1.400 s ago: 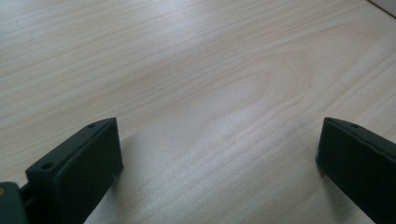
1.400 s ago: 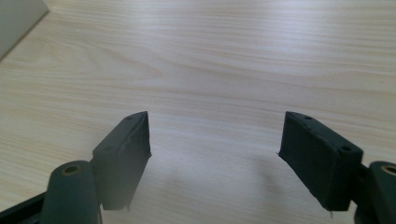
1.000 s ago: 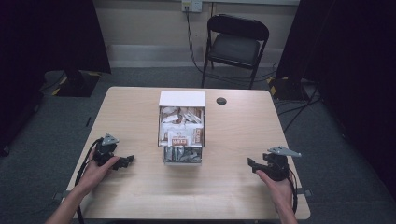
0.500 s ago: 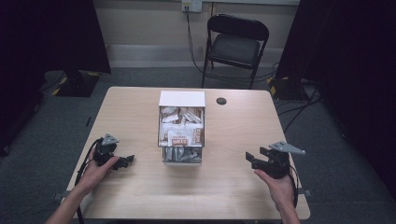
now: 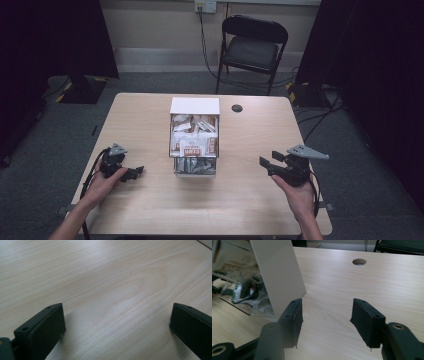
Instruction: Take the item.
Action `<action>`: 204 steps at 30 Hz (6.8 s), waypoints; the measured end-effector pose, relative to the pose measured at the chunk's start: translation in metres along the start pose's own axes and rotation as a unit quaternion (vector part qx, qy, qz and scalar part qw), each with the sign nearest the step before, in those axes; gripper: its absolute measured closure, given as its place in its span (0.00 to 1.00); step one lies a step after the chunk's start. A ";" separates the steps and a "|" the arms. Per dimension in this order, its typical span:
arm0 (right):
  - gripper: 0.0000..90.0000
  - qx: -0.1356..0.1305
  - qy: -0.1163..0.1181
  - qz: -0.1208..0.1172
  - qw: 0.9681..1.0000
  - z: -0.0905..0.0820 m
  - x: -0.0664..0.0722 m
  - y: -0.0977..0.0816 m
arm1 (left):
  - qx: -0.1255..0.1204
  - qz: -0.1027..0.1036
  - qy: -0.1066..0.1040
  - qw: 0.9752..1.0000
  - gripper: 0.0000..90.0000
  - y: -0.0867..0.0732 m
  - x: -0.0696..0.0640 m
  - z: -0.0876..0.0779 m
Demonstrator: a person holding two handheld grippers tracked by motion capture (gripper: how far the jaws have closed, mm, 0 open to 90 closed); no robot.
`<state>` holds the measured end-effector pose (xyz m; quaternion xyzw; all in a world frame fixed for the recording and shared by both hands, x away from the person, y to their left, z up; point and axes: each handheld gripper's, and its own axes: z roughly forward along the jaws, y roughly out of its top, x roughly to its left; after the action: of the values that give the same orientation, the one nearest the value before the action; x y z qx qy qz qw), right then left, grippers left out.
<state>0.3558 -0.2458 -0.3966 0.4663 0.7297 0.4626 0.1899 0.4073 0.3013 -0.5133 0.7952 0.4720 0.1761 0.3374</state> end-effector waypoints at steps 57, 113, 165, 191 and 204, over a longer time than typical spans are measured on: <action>0.61 -0.035 0.188 -0.086 0.978 0.015 0.103 0.101 | 0.001 0.003 -0.002 1.000 0.00 0.000 0.001 0.000; 1.00 0.024 0.259 -0.117 0.959 0.065 0.125 0.106 | 0.000 0.000 0.000 1.000 0.00 0.000 0.000 0.000; 1.00 -0.003 0.250 -0.101 0.963 0.055 0.115 0.106 | 0.002 0.002 -0.001 1.000 0.00 0.000 0.000 0.000; 1.00 -0.041 0.239 -0.102 0.965 0.025 0.110 0.117 | 0.001 0.000 -0.001 1.000 0.00 0.000 0.000 0.000; 1.00 -0.050 0.223 -0.103 0.968 0.008 0.101 0.119 | 0.001 0.000 -0.001 1.000 0.00 0.000 0.000 0.000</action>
<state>0.3717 -0.1388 -0.2836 0.2633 0.7736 0.5690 0.0919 0.4073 0.3015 -0.5132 0.7957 0.4717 0.1753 0.3370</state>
